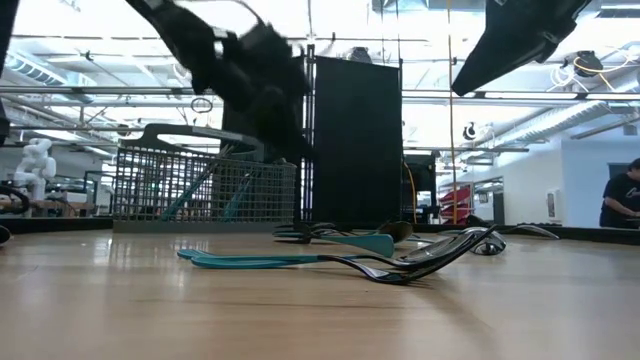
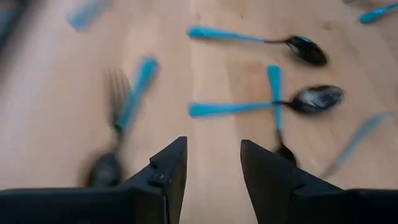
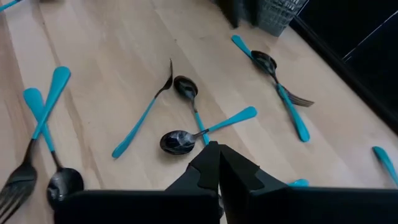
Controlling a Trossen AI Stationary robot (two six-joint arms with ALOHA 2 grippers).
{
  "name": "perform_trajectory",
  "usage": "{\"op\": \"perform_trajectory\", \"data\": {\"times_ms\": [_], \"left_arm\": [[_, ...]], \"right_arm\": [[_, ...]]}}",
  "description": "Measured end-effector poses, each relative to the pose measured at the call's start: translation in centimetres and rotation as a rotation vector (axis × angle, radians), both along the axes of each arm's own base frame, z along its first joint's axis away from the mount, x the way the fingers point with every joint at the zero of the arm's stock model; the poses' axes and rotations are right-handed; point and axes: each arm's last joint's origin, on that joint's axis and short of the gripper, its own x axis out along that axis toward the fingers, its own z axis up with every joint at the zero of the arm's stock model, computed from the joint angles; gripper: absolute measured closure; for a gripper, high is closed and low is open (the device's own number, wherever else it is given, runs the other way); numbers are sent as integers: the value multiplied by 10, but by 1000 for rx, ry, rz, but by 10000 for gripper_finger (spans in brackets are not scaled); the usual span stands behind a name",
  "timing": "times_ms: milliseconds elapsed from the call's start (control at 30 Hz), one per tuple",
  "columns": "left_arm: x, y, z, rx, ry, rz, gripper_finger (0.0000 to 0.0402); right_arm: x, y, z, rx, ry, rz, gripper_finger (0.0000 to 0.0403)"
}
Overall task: Sort silverware
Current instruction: Put the blue fork in the silverware rack
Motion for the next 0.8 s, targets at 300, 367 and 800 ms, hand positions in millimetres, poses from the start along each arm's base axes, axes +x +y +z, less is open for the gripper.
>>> {"op": "perform_trajectory", "data": {"times_ms": [300, 367, 800], "left_arm": [[3, 38, -53, -90, 70, 10, 256], [10, 42, -57, -80, 74, 3, 256], [49, 54, -60, 151, 259, 171, 256]], "right_arm": [[3, -7, 0, -52, 38, 20, 403], [5, -10, 0, -78, 41, 16, 403], [11, -24, 1, -120, 58, -20, 403]]}}
